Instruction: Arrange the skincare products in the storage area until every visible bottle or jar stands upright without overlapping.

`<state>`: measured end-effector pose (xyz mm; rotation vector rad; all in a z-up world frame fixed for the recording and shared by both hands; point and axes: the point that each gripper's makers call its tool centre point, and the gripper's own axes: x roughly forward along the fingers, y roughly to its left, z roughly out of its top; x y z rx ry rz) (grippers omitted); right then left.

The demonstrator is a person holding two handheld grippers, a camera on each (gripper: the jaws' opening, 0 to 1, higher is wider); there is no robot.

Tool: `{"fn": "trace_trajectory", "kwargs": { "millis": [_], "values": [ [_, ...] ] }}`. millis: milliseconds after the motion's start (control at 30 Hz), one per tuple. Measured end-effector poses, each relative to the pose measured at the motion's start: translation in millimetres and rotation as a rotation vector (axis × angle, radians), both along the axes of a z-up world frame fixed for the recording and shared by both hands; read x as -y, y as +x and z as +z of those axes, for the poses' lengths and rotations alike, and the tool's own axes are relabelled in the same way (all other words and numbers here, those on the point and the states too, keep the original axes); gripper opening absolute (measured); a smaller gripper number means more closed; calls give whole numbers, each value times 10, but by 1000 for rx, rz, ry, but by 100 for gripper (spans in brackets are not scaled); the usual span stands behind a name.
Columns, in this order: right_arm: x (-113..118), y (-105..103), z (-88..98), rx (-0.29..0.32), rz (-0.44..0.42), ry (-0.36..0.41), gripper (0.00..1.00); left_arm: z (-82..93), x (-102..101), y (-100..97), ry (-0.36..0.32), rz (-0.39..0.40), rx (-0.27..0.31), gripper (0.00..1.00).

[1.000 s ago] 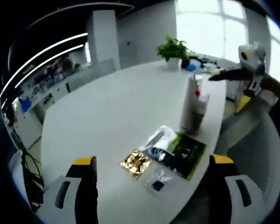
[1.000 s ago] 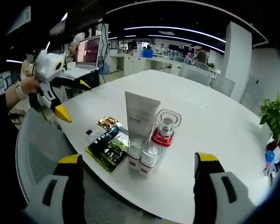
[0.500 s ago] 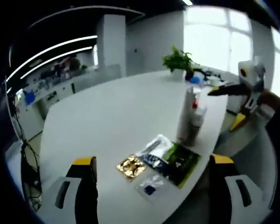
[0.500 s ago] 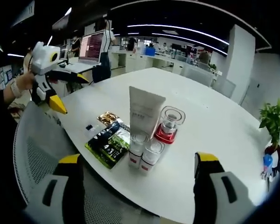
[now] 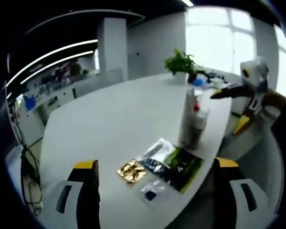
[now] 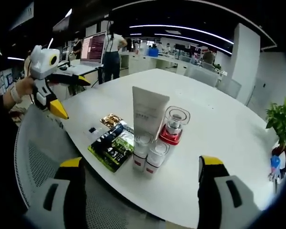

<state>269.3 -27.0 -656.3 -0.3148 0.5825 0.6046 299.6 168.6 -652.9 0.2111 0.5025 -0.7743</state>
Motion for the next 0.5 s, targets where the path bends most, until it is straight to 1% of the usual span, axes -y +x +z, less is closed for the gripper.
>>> {"fn": "trace_trajectory", "kwargs": {
  "millis": [67, 200, 333, 500],
  "values": [
    [-9, -4, -13, -7, 3, 1, 100, -12, -9, -3, 13, 2, 6, 97],
    [-31, 2, -5, -5, 6, 19, 100, -7, -17, -23, -16, 17, -4, 97],
    [-17, 16, -5, -1, 4, 19, 100, -2, -52, -29, -10, 28, -1, 97],
    [-34, 40, 13, -2, 19, 21, 100, 19, -127, -40, -6, 60, 10, 97]
  ]
}}
